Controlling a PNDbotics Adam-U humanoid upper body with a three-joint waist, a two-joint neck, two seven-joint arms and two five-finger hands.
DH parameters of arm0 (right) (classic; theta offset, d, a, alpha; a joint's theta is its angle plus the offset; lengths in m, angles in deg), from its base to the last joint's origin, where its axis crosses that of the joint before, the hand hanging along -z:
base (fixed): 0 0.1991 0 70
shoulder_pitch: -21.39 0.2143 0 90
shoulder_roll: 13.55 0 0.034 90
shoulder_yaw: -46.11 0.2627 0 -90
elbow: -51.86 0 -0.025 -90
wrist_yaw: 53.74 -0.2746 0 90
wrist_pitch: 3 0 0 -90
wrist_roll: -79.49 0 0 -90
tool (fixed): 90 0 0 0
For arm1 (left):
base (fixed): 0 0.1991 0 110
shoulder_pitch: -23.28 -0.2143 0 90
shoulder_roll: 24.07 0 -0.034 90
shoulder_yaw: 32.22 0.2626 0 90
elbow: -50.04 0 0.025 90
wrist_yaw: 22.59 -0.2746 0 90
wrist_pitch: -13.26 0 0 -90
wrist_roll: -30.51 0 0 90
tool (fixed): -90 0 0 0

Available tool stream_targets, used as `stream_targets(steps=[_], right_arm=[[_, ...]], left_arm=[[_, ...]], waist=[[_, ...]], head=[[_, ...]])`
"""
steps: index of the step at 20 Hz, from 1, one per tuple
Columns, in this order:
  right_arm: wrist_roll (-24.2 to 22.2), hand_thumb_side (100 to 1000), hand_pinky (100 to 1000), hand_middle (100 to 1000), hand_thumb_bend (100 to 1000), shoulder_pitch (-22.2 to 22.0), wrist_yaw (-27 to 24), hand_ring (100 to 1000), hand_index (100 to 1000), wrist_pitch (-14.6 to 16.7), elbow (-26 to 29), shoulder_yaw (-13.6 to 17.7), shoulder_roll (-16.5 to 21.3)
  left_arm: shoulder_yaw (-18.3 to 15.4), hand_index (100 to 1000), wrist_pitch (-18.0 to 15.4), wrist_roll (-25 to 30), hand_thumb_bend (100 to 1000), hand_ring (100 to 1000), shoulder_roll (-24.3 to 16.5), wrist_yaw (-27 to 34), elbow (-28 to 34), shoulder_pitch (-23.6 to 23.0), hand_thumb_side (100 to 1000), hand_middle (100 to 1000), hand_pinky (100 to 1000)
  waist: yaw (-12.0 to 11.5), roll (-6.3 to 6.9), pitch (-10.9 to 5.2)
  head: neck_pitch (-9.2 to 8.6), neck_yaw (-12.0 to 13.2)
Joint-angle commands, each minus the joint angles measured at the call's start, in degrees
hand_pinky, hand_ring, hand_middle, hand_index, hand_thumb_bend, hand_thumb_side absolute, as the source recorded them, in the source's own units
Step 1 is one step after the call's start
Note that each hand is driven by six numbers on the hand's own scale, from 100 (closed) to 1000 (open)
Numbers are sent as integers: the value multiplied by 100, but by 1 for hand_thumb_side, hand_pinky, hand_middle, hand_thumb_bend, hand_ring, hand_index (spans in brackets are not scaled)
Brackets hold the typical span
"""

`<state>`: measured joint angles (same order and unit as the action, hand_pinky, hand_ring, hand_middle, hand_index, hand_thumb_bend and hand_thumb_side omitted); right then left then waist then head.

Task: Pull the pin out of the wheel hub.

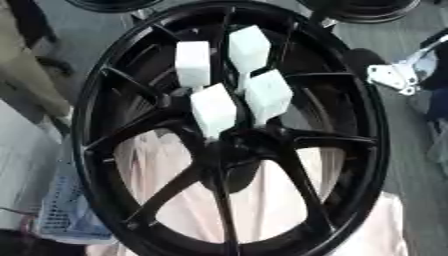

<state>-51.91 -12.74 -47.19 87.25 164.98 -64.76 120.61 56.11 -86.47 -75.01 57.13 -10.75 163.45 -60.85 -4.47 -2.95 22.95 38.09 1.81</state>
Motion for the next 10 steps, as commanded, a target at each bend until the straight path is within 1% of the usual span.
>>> stream_targets(steps=[1, 6, 10], right_arm=[[-13, 397, 847, 840, 112, 209, 134, 846, 861, -18, -156, -30, -58], [-28, 371, 847, 848, 109, 559, 197, 848, 870, -18, -432, -148, -393], [-159, 317, 852, 862, 159, 822, 244, 858, 884, -4, -722, -238, -650]], left_arm=[[-28, 759, -6, 23, 100, 759, -161, 18, 118, 27, 846, 652, 855], [-27, 760, 11, 19, 100, 760, -158, 21, 118, 29, 847, 653, 855], [-26, 760, 22, 30, 100, 761, -153, 26, 118, 16, 849, 654, 856]], waist=[[-28, 16, -97], [-62, -4, -96], [-85, -23, -89]], head=[[-74, -25], [-34, -29], [-5, -47]])
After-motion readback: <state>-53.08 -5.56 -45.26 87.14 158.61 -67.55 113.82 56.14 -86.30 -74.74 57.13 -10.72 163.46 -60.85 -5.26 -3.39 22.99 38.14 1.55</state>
